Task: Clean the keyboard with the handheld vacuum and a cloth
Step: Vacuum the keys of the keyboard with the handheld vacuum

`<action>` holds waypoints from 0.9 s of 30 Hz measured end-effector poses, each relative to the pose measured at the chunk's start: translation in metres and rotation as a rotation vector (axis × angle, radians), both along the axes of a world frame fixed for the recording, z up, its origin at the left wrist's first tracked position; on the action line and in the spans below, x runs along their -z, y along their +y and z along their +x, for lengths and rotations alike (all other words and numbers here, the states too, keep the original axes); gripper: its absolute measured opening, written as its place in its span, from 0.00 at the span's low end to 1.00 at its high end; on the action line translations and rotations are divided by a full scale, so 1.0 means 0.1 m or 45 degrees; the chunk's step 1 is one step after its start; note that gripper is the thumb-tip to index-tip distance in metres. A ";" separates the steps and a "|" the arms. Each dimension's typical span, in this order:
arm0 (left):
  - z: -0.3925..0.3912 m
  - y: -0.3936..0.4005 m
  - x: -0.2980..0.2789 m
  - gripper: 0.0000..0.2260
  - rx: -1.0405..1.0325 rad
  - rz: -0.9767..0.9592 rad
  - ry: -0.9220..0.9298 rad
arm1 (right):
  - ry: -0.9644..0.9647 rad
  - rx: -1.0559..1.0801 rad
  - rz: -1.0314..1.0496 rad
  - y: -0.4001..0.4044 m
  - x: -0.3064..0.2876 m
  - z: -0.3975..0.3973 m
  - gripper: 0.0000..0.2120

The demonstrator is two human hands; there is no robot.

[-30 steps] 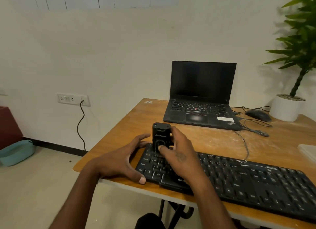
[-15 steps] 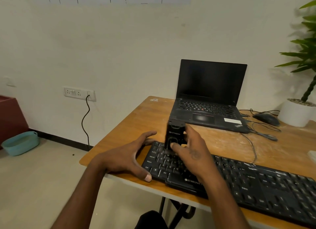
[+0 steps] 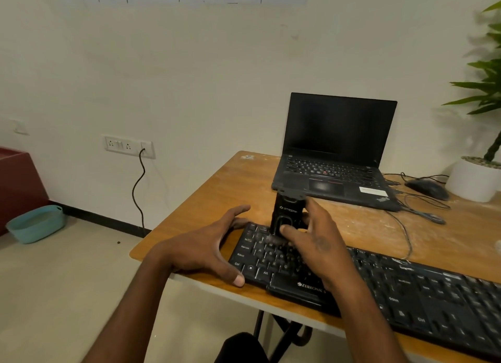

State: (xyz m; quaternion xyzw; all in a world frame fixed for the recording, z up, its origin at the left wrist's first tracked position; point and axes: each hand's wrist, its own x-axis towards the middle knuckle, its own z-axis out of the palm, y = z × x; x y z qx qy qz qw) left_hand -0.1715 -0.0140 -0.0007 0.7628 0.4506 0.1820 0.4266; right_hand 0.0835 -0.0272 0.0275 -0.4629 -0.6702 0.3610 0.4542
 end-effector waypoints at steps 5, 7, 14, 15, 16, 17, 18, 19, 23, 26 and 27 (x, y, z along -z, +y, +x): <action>0.02 -0.01 -0.02 0.58 -0.001 0.001 -0.017 | -0.110 -0.051 0.036 0.05 -0.04 -0.31 0.22; 0.03 -0.01 -0.02 0.58 -0.011 0.000 -0.015 | -0.158 -0.072 0.058 0.08 -0.05 -0.42 0.22; -0.03 -0.01 0.04 0.59 -0.006 0.001 -0.011 | -0.127 -0.018 0.032 -0.06 -0.05 0.04 0.24; -0.03 -0.01 0.04 0.59 -0.005 0.006 -0.009 | -0.104 0.000 0.043 -0.11 -0.04 0.15 0.23; -0.02 0.00 0.04 0.59 -0.004 0.012 -0.007 | -0.074 0.019 0.049 -0.15 -0.04 0.23 0.21; -0.02 0.00 0.04 0.59 -0.004 0.014 -0.005 | -0.044 0.037 0.051 -0.19 -0.04 0.28 0.21; -0.01 0.01 0.04 0.59 -0.005 0.015 -0.001 | -0.018 0.054 0.049 -0.20 -0.04 0.30 0.21; -0.01 0.01 0.03 0.59 -0.008 0.019 -0.002 | -0.018 0.061 0.050 -0.20 -0.03 0.28 0.22; 0.00 0.00 0.01 0.59 -0.017 0.010 -0.012 | -0.138 0.011 0.063 -0.09 -0.02 -0.08 0.23; 0.01 0.00 0.00 0.59 -0.023 0.019 -0.009 | -0.174 -0.054 0.085 0.01 -0.04 -0.36 0.21; 0.01 0.00 -0.01 0.60 -0.029 0.022 -0.003 | -0.189 -0.072 0.089 0.03 -0.05 -0.42 0.21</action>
